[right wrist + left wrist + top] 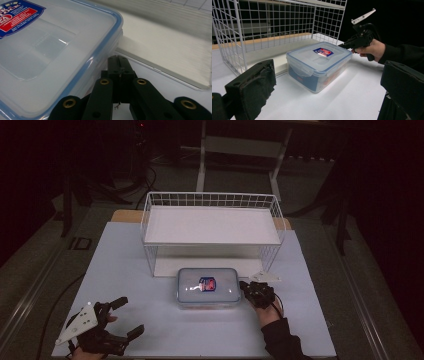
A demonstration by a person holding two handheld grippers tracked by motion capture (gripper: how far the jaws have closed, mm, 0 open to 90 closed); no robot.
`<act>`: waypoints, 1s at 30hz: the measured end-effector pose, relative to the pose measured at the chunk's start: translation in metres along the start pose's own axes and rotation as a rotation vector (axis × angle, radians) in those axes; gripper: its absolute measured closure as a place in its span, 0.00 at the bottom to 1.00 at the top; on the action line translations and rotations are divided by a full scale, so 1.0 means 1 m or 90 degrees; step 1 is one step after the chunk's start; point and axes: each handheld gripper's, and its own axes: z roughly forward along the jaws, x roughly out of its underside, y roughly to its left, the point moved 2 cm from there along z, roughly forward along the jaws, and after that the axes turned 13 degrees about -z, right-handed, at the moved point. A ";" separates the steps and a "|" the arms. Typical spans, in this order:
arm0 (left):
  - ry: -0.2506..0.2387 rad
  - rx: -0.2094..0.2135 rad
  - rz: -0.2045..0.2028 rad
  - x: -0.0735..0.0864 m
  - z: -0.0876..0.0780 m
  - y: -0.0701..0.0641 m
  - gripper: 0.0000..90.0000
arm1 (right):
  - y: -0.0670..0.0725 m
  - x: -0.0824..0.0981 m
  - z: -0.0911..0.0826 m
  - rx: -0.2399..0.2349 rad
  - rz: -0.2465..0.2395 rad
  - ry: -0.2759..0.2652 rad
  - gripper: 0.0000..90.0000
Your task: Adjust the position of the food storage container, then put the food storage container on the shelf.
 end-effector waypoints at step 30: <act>0.147 -0.043 -0.050 -0.017 0.054 -0.002 0.00 | -0.001 0.008 -0.070 -0.035 -0.048 -0.116 0.15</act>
